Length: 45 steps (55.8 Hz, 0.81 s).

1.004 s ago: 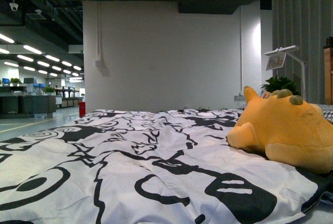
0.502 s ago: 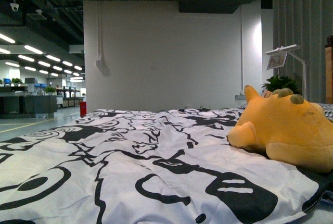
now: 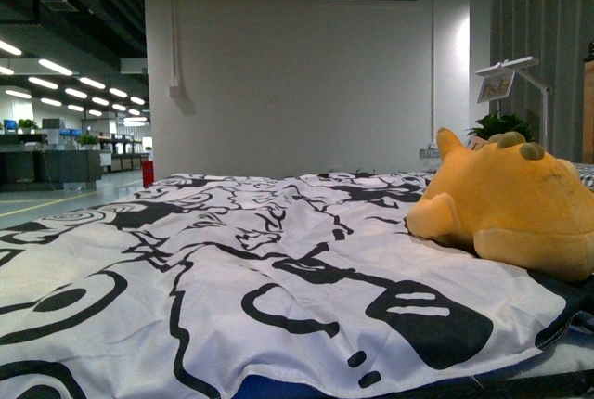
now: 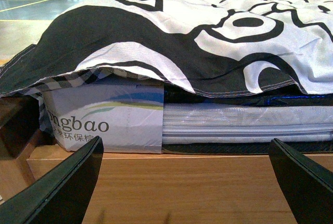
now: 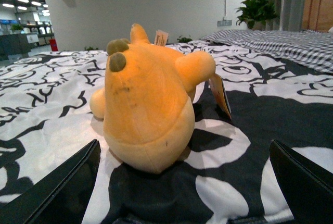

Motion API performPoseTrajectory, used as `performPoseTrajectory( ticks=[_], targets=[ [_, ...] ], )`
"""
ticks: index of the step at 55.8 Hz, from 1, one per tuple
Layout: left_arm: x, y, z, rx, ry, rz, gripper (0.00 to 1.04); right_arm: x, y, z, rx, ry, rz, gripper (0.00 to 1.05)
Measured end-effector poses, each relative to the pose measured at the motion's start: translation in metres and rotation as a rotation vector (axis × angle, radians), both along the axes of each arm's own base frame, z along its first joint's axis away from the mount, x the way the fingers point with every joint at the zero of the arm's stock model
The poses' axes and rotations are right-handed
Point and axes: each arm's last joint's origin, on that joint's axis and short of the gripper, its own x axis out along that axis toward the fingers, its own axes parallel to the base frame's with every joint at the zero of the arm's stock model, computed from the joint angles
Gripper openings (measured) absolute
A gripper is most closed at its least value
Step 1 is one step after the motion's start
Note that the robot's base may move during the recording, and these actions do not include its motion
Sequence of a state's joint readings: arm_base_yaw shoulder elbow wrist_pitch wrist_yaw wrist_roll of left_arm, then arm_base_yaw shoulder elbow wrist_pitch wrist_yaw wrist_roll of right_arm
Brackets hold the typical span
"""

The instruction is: Put away toys

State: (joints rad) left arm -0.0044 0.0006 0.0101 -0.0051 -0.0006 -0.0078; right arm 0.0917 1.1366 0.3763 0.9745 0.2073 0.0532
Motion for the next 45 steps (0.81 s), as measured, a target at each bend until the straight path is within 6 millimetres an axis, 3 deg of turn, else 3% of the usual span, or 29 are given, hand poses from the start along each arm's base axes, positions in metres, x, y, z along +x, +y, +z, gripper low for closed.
performPoseTrajectory(
  ticks=[15,27,45],
  targets=[
    [0.0,0.0,0.0,0.0,0.0,0.0,0.98,0.038,0.007,0.018,-0.045,-0.05,0.001,0.98],
    [0.0,0.0,0.0,0.0,0.0,0.0,0.98,0.056,0.032,0.037,-0.076,-0.117,0.036,0.98],
    [0.0,0.0,0.0,0.0,0.0,0.0,0.98,0.086,0.057,0.045,-0.133,-0.141,0.045,0.98]
  ],
)
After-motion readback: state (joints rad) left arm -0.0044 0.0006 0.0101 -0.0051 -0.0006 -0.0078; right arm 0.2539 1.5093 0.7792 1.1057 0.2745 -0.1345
